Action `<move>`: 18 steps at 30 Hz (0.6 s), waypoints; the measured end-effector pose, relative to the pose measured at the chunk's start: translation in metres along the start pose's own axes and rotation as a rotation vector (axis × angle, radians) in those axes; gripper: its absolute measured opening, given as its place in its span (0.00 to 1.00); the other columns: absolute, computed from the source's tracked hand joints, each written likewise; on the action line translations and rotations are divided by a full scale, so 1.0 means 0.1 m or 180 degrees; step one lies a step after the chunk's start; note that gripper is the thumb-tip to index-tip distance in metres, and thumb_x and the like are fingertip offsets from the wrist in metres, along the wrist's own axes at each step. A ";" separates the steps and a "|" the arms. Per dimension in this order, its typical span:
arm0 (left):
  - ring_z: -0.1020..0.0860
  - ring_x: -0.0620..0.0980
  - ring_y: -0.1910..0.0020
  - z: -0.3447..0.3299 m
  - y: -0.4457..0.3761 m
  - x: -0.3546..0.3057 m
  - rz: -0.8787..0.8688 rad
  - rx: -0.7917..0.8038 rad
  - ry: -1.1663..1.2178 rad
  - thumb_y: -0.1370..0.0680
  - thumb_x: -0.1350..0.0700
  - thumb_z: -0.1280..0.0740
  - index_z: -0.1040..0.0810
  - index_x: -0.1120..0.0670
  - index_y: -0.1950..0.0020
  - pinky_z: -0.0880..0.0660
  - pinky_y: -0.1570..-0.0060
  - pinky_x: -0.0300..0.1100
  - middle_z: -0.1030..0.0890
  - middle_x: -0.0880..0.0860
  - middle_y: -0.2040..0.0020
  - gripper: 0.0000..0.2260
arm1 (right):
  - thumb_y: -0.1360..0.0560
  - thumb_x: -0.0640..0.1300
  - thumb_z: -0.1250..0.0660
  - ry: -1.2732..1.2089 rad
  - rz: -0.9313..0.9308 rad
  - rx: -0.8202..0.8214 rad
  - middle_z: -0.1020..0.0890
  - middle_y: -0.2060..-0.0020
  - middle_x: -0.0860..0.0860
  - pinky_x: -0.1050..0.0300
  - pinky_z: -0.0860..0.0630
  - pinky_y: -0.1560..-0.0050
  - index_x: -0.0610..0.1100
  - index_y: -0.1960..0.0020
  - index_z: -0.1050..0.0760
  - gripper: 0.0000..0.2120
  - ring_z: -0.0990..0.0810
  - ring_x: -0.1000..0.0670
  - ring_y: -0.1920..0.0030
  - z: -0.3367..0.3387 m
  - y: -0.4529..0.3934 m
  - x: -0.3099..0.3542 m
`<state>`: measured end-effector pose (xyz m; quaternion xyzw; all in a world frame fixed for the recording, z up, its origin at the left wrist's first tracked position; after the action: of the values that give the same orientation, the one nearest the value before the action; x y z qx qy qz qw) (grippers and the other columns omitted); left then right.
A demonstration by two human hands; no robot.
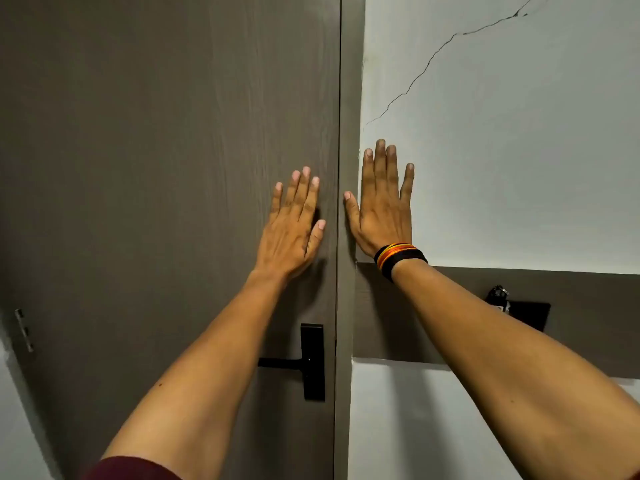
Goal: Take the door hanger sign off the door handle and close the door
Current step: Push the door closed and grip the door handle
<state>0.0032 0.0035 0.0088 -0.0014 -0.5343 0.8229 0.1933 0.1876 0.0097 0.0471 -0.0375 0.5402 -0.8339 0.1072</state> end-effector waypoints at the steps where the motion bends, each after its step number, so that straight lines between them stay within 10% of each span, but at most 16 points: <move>1: 0.53 0.59 0.15 -0.04 0.04 0.00 0.0019 0.0049 0.0004 0.14 0.47 0.50 0.52 0.61 0.15 0.57 0.17 0.57 0.51 0.62 0.14 0.30 | 0.14 0.60 0.52 0.0064 -0.0046 0.0012 0.51 0.14 0.39 0.30 0.53 0.18 0.39 0.14 0.54 0.36 0.54 0.38 0.15 -0.04 0.01 0.00; 12: 0.38 0.61 0.19 -0.84 1.41 -0.11 -0.0533 0.0243 0.0711 0.14 0.45 0.48 0.34 0.62 0.21 0.48 0.17 0.58 0.34 0.63 0.19 0.28 | 0.14 0.60 0.50 0.0356 -0.0104 -0.0735 0.43 0.16 0.39 0.28 0.50 0.19 0.39 0.15 0.47 0.35 0.45 0.38 0.16 -0.44 0.06 0.01; 18: 0.24 0.57 0.51 -1.15 2.48 -0.18 0.0061 0.0637 0.0443 0.21 0.35 0.38 0.21 0.57 0.46 0.30 0.49 0.50 0.21 0.57 0.50 0.25 | 0.15 0.61 0.52 0.0428 -0.0190 -0.0830 0.39 0.17 0.38 0.26 0.47 0.20 0.39 0.16 0.43 0.36 0.41 0.37 0.17 -0.42 0.03 0.03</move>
<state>-0.0347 0.0109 -0.2623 -0.0444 -0.4347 0.8719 0.2211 0.1776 0.0456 0.0263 -0.0113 0.6485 -0.7601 0.0401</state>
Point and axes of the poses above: each hand's wrist, its own y-axis away from the middle knuckle, its own z-axis out of the back of the hand, x = y × z, the point moved 1 cm from there along -y, towards the middle knuckle
